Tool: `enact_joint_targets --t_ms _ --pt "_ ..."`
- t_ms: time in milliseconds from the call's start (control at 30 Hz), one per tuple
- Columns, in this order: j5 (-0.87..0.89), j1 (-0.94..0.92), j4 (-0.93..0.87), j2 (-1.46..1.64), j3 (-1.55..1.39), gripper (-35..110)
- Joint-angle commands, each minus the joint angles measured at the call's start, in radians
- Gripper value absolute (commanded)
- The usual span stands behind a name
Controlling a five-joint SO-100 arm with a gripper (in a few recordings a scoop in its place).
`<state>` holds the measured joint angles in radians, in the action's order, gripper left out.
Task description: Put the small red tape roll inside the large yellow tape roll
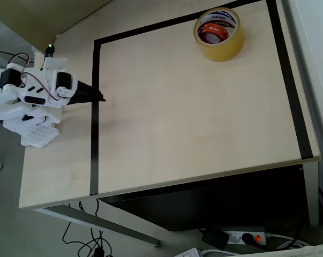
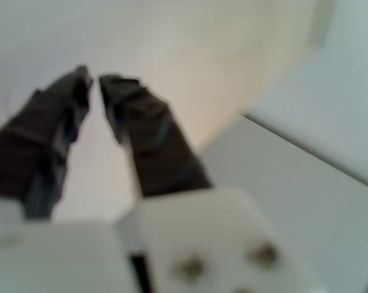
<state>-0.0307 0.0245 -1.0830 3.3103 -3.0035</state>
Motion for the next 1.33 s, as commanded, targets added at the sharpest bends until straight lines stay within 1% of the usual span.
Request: enact_joint_targets --t_ms 0,133,333,767,1300 --pt "-0.012 -0.002 -0.074 0.025 -0.009 0" --pt "-0.012 -0.021 -0.187 0.025 -0.041 0" --pt "0.051 -0.155 -0.173 0.023 -0.086 0" --pt "0.051 -0.038 -0.16 0.025 -0.112 0" --pt "0.051 0.054 -0.16 0.026 -0.114 0"
